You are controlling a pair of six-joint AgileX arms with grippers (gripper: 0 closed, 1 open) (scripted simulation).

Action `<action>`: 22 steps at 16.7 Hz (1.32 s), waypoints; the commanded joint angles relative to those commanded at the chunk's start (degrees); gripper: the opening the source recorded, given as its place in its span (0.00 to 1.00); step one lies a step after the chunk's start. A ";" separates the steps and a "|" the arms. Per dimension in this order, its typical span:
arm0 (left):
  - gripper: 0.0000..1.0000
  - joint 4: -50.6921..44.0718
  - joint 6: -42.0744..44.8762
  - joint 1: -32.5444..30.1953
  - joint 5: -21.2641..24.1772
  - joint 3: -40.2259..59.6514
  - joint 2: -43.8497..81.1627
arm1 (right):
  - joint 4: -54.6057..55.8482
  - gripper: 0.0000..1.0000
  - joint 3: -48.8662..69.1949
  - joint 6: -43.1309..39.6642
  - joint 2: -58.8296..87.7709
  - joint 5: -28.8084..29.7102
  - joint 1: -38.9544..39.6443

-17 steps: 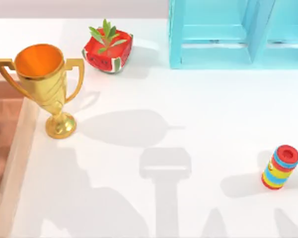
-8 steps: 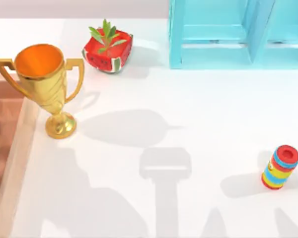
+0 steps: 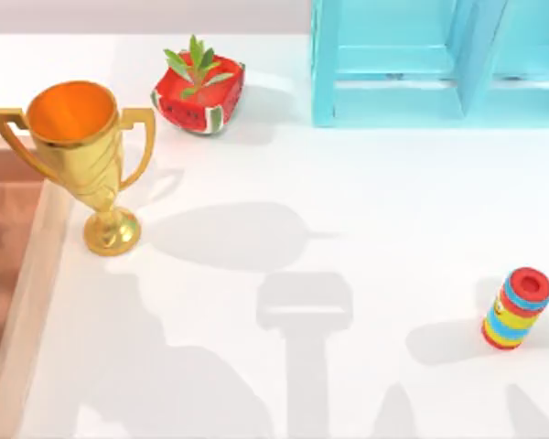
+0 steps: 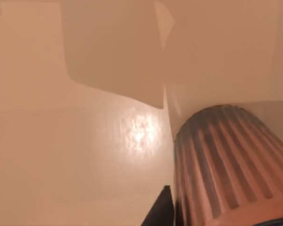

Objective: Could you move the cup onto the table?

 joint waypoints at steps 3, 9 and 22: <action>0.00 0.02 -0.76 0.07 -0.06 0.85 -0.22 | 0.00 1.00 0.00 0.00 0.00 0.00 0.00; 0.00 -5.70 -11.01 -3.59 -0.67 10.37 -2.43 | 0.00 1.00 0.00 0.00 0.00 0.00 0.00; 0.00 -22.85 -20.49 -20.41 0.03 15.71 -6.87 | 0.00 1.00 0.00 0.00 0.00 0.00 0.00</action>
